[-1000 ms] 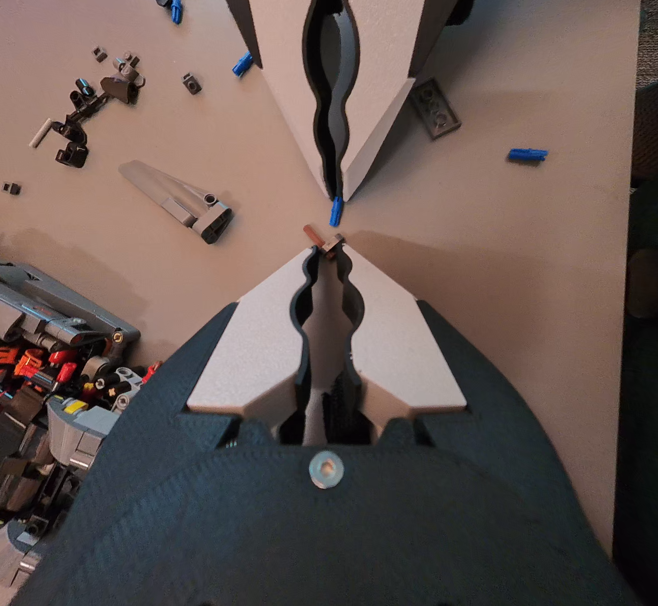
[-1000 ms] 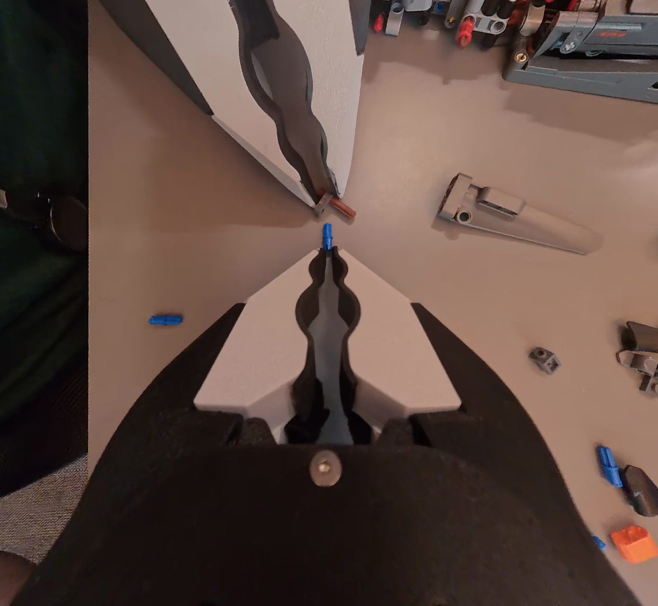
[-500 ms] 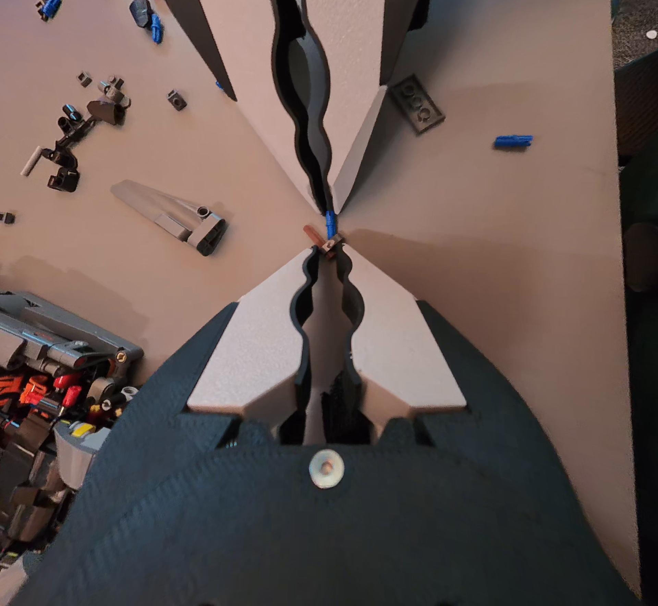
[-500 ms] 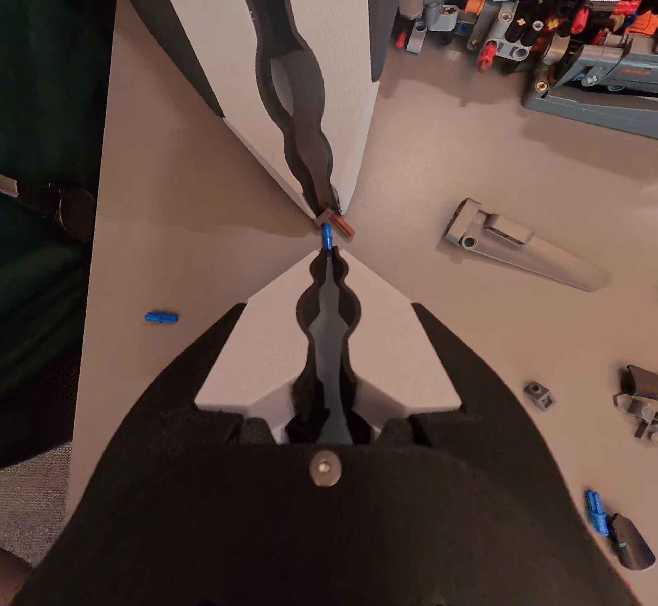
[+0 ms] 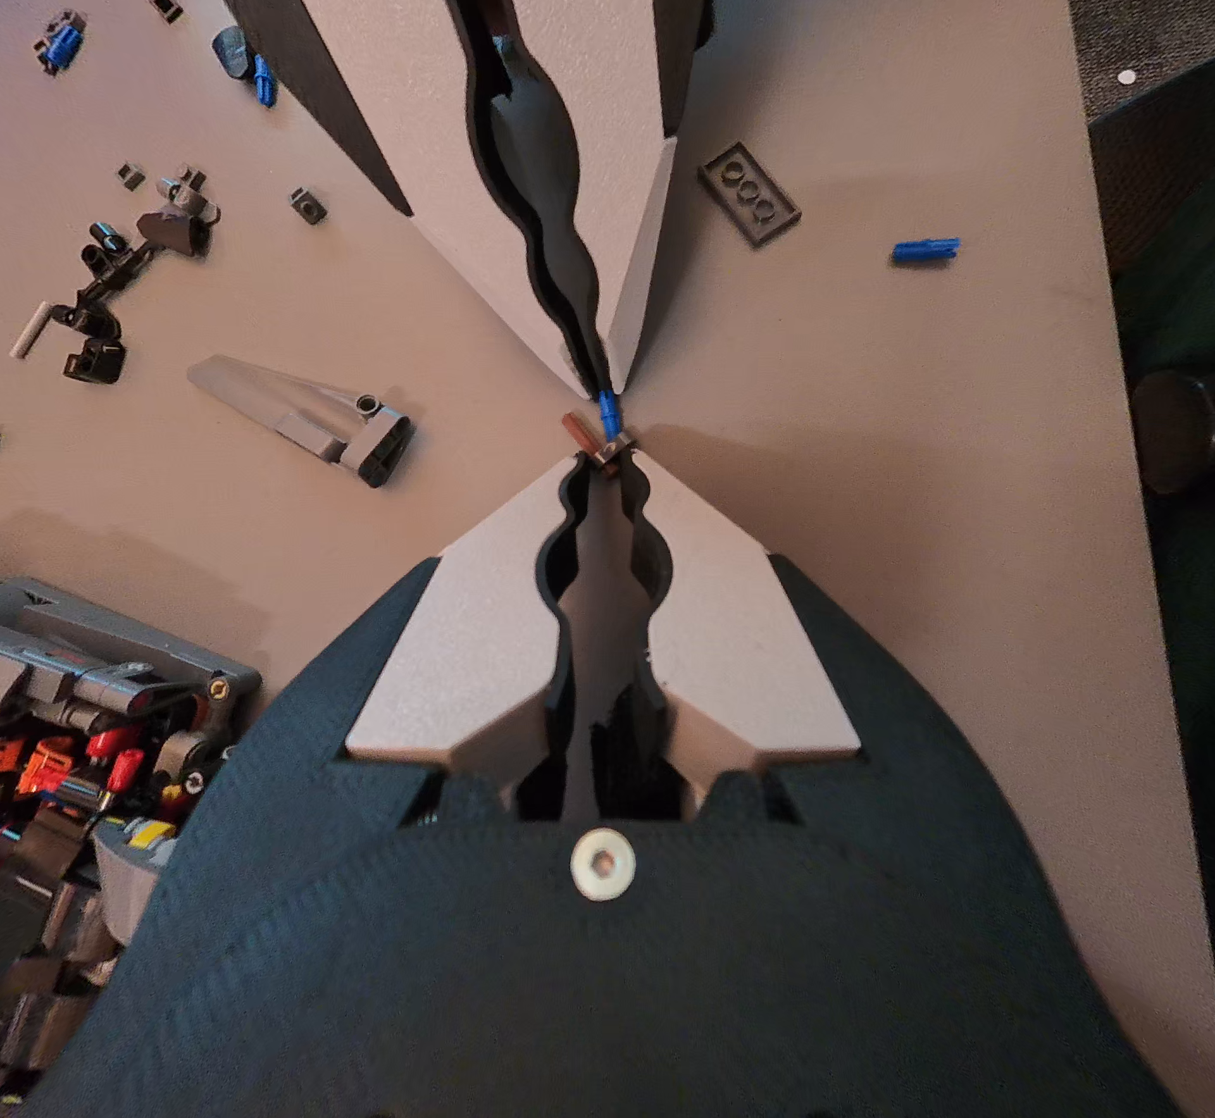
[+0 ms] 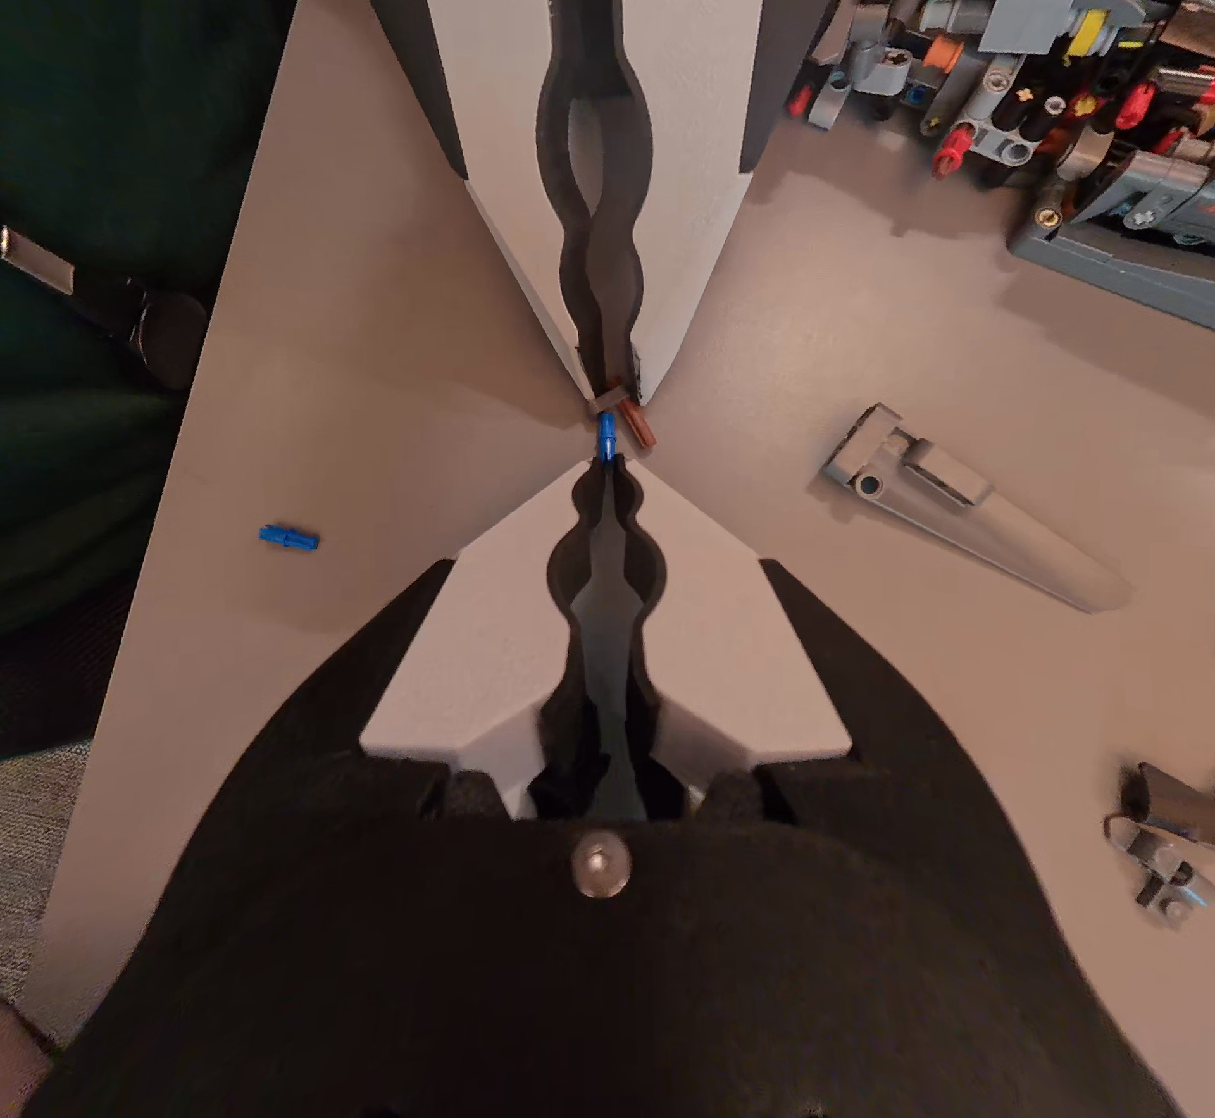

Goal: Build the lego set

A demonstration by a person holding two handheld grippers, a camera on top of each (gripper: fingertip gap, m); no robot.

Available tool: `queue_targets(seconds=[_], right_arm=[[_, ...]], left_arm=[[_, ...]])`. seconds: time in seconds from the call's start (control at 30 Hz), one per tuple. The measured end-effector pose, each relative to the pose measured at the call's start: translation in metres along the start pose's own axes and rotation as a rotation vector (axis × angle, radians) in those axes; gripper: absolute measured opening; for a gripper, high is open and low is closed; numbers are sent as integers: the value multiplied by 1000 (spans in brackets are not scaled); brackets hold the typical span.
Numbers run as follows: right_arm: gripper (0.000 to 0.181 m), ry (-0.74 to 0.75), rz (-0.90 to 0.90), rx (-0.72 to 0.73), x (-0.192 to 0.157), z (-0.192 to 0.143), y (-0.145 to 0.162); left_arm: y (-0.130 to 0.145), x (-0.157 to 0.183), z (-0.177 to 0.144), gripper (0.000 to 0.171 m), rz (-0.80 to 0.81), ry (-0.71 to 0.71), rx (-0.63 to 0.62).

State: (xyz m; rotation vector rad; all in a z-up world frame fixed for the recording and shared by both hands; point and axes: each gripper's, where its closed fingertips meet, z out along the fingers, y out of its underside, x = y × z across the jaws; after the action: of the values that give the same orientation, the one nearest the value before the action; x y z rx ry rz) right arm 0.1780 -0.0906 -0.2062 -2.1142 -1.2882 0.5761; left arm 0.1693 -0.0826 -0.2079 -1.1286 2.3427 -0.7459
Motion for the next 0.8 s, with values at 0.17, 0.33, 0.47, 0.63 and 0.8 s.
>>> queue_targets(seconds=[0.17, 0.33, 0.47, 0.63, 0.8], right_arm=[[0, -3, -33, -20, 1, 0, 0], [0, -28, -53, -2, 4, 1, -2], [0, -37, -41, 17, 3, 1, -2], [0, -46, -15, 0, 3, 1, -1], [0, -45, -2, 22, 1, 1, -1]], left_arm=[[0, 0, 0, 8, 12, 13, -1], [0, 2, 0, 8, 14, 38, 4], [0, 2, 0, 8, 7, 46, 5], [0, 2, 0, 8, 4, 38, 4], [0, 2, 0, 8, 6, 10, 10]])
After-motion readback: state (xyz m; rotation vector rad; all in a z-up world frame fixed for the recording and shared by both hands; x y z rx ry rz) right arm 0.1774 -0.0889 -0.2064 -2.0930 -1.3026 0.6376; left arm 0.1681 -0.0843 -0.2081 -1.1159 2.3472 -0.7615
